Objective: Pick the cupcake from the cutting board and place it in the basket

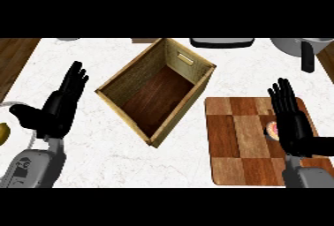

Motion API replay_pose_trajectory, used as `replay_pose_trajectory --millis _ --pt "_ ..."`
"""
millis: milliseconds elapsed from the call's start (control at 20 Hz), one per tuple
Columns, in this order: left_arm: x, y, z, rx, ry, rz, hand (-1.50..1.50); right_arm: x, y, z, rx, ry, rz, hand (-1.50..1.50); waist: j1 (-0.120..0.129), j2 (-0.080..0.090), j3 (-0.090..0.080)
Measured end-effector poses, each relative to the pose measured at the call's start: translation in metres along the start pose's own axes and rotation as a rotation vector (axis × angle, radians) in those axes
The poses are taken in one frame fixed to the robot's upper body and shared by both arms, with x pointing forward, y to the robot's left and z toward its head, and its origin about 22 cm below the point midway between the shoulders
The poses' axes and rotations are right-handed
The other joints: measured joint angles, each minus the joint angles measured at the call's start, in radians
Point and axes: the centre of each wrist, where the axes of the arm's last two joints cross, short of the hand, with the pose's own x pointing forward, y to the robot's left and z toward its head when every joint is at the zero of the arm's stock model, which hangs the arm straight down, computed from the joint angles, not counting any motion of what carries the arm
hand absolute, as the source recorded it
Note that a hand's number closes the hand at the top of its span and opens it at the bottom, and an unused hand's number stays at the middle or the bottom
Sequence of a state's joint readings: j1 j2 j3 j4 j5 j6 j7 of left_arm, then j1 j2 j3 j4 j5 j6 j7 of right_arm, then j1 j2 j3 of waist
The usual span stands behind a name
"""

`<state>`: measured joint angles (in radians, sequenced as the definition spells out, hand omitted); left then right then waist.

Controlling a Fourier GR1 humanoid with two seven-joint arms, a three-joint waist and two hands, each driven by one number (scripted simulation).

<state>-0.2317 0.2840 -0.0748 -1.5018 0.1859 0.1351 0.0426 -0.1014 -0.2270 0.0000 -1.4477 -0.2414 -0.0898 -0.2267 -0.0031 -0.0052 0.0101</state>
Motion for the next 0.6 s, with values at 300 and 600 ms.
replay_pose_trajectory --millis 300,600 --pt "0.017 0.021 -0.004 -0.018 -0.084 -0.193 0.00 0.023 0.006 -0.040 0.118 0.010 0.014 1.50 0.017 0.006 -0.007" --pt "0.014 0.032 0.000 -0.054 -0.084 -0.277 0.00 0.027 0.090 -0.051 0.044 -0.020 -0.180 -1.50 0.015 0.002 -0.007"
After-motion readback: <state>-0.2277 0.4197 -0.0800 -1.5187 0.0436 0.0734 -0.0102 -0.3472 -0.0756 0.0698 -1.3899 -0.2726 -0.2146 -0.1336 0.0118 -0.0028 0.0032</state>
